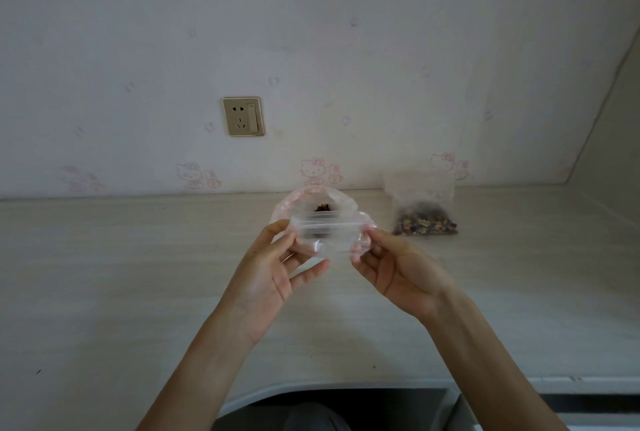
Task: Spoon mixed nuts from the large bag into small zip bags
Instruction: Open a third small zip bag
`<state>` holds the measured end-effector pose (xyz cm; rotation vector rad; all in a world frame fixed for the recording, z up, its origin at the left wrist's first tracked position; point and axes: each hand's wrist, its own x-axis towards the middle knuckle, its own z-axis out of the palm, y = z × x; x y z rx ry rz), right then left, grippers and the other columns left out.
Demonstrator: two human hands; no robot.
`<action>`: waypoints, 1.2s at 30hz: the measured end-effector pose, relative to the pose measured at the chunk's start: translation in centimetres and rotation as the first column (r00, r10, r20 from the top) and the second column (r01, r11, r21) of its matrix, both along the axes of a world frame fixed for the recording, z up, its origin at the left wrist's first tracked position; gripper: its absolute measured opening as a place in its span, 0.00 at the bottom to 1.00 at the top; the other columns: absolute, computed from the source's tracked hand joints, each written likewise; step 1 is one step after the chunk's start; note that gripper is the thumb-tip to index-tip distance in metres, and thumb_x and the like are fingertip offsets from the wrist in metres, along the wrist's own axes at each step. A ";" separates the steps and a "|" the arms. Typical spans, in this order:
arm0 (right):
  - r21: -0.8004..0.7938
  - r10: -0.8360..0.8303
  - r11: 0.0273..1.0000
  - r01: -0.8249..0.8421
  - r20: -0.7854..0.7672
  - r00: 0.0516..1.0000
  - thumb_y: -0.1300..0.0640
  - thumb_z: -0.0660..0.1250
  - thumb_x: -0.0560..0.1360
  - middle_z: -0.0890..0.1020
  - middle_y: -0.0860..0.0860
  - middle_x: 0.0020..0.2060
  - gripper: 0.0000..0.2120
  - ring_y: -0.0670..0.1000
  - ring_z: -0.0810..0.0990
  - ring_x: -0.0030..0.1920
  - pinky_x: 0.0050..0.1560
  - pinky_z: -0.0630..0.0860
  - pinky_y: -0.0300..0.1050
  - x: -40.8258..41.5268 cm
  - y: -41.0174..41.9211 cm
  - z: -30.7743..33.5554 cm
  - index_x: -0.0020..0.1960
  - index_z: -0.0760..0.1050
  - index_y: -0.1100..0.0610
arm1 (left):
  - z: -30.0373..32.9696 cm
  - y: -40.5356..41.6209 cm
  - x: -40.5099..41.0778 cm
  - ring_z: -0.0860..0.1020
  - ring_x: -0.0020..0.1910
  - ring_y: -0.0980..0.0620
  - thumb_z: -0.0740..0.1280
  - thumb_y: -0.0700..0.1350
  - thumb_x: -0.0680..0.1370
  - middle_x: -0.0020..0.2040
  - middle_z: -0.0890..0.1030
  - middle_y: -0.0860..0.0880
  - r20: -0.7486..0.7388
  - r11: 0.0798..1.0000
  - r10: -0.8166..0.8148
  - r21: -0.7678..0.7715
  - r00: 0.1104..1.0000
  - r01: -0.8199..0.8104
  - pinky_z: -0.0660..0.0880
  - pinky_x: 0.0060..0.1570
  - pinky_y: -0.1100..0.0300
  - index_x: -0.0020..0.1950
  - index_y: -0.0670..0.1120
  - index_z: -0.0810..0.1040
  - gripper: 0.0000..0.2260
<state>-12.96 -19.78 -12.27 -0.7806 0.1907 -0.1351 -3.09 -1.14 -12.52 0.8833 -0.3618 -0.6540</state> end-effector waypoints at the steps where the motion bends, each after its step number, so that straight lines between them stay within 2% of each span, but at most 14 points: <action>1: -0.019 0.002 1.000 -0.002 -0.013 1.000 0.59 0.66 0.79 0.81 0.53 0.38 0.07 0.50 0.82 0.40 0.48 0.84 0.46 0.1 0.1 0.0 0.46 0.82 0.59 | 0.0 -0.1 -0.2 0.85 0.46 0.48 0.70 0.43 0.77 0.41 0.81 0.45 0.032 1.000 0.012 0.026 0.999 -0.012 0.82 0.52 0.44 0.51 0.48 0.83 0.04; 4: -0.016 -0.016 1.000 0.016 -0.041 0.999 0.58 0.65 0.76 0.80 0.52 0.35 0.09 0.50 0.81 0.35 0.46 0.80 0.48 0.4 0.6 0.2 0.47 0.83 0.60 | 0.3 -0.6 -0.6 0.83 0.49 0.46 0.70 0.47 0.76 0.46 0.82 0.44 0.129 0.986 0.064 0.142 0.990 -0.083 0.82 0.50 0.47 0.50 0.46 0.85 0.08; 6: -0.016 -0.033 0.999 0.032 -0.040 0.999 0.59 0.64 0.77 0.79 0.51 0.32 0.09 0.49 0.79 0.33 0.47 0.77 0.48 0.5 0.9 0.5 0.45 0.82 0.59 | 0.6 -0.9 -0.7 0.83 0.49 0.46 0.71 0.48 0.74 0.48 0.82 0.43 0.103 0.980 0.083 0.173 0.991 -0.100 0.82 0.48 0.49 0.49 0.43 0.85 0.10; 9: 0.010 -0.068 0.998 0.068 -0.024 0.997 0.61 0.63 0.76 0.81 0.52 0.33 0.12 0.50 0.81 0.34 0.48 0.76 0.48 0.2 1.0 0.6 0.38 0.83 0.59 | 1.2 -0.9 -0.5 0.83 0.41 0.48 0.72 0.44 0.69 0.43 0.83 0.45 -0.120 0.994 0.041 0.110 0.992 -0.028 0.82 0.41 0.50 0.40 0.43 0.85 0.06; 12: 0.065 -0.070 0.996 0.068 0.029 0.997 0.61 0.64 0.72 0.83 0.55 0.38 0.12 0.52 0.84 0.39 0.50 0.78 0.48 -0.1 1.1 0.6 0.34 0.82 0.60 | 1.5 -0.6 -0.4 0.79 0.34 0.50 0.69 0.43 0.70 0.35 0.78 0.47 -0.293 0.996 -0.082 0.009 0.953 0.088 0.78 0.45 0.51 0.30 0.44 0.76 0.08; 14: 0.070 -0.052 0.997 0.044 0.115 0.992 0.61 0.67 0.71 0.84 0.57 0.42 0.08 0.54 0.84 0.45 0.52 0.79 0.47 -0.2 1.0 0.4 0.38 0.83 0.61 | 1.3 -0.5 -0.5 0.78 0.39 0.49 0.69 0.42 0.69 0.39 0.79 0.46 -0.320 0.988 -0.153 -0.056 0.935 0.142 0.77 0.48 0.51 0.30 0.45 0.74 0.09; 16: -0.028 -0.022 0.999 0.029 0.201 0.979 0.59 0.69 0.71 0.85 0.56 0.46 0.05 0.54 0.84 0.51 0.57 0.79 0.48 -0.5 0.9 0.2 0.42 0.84 0.60 | 1.2 -0.4 -0.8 0.78 0.49 0.47 0.71 0.42 0.67 0.49 0.82 0.42 -0.216 0.984 -0.180 -0.047 0.960 0.174 0.78 0.51 0.51 0.37 0.43 0.81 0.03; 18: -0.165 -0.020 0.985 0.058 0.220 0.975 0.60 0.73 0.70 0.85 0.55 0.47 0.03 0.53 0.83 0.54 0.62 0.77 0.51 -0.8 0.9 -0.1 0.43 0.82 0.58 | 1.2 -0.5 -1.1 0.80 0.55 0.47 0.75 0.42 0.64 0.56 0.83 0.42 0.000 0.988 -0.129 0.083 0.992 0.129 0.80 0.52 0.53 0.46 0.44 0.86 0.12; 21: -0.344 -0.124 0.923 0.171 0.153 0.980 0.65 0.76 0.68 0.86 0.54 0.44 0.06 0.54 0.85 0.51 0.61 0.80 0.53 -0.9 1.2 -0.6 0.40 0.79 0.60 | 0.5 -1.3 -1.4 0.83 0.51 0.47 0.77 0.41 0.63 0.49 0.86 0.42 0.266 0.952 0.121 0.242 0.956 -0.188 0.81 0.49 0.55 0.42 0.44 0.85 0.10; 23: -0.389 -0.240 0.884 0.258 0.095 0.966 0.67 0.76 0.71 0.87 0.57 0.44 0.04 0.57 0.86 0.51 0.61 0.81 0.55 -0.8 1.6 -0.9 0.43 0.81 0.64 | 0.3 -1.9 -1.7 0.83 0.43 0.50 0.77 0.42 0.65 0.39 0.84 0.44 0.405 0.866 0.272 0.292 0.873 -0.405 0.83 0.46 0.55 0.34 0.45 0.81 0.06; 26: -0.423 -0.417 0.823 0.380 0.004 0.909 0.66 0.73 0.74 0.87 0.55 0.40 0.05 0.55 0.86 0.47 0.54 0.84 0.51 -0.5 2.3 -1.1 0.40 0.82 0.61 | -0.6 -2.5 -1.9 0.79 0.36 0.53 0.76 0.39 0.73 0.33 0.76 0.47 0.583 0.767 0.354 0.267 0.732 -0.584 0.85 0.43 0.50 0.33 0.42 0.72 0.15; 31: -0.459 -0.599 0.726 0.512 -0.056 0.799 0.64 0.71 0.76 0.83 0.57 0.39 0.03 0.52 0.84 0.37 0.41 0.85 0.48 0.6 2.6 -1.2 0.46 0.77 0.63 | -1.1 -2.7 -2.3 0.84 0.38 0.51 0.73 0.36 0.77 0.40 0.80 0.54 0.701 0.716 0.390 0.178 0.597 -0.676 0.84 0.33 0.54 0.43 0.47 0.75 0.09; 34: -0.429 -0.605 0.730 0.532 -0.044 0.795 0.66 0.70 0.77 0.82 0.58 0.41 0.07 0.54 0.84 0.37 0.39 0.85 0.49 0.6 2.1 -1.0 0.46 0.72 0.60 | -0.6 -2.1 -2.0 0.84 0.36 0.53 0.72 0.33 0.77 0.44 0.79 0.56 0.712 0.686 0.421 0.155 0.562 -0.711 0.84 0.32 0.49 0.45 0.47 0.71 0.13; 36: -0.528 -0.596 0.687 0.499 -0.017 0.803 0.67 0.71 0.76 0.81 0.56 0.38 0.09 0.55 0.84 0.39 0.40 0.85 0.49 0.4 1.8 -1.2 0.42 0.72 0.59 | -0.5 -1.5 -1.8 0.80 0.38 0.54 0.73 0.34 0.75 0.47 0.75 0.55 0.898 0.545 0.315 0.094 0.307 -0.833 0.80 0.31 0.47 0.44 0.47 0.69 0.15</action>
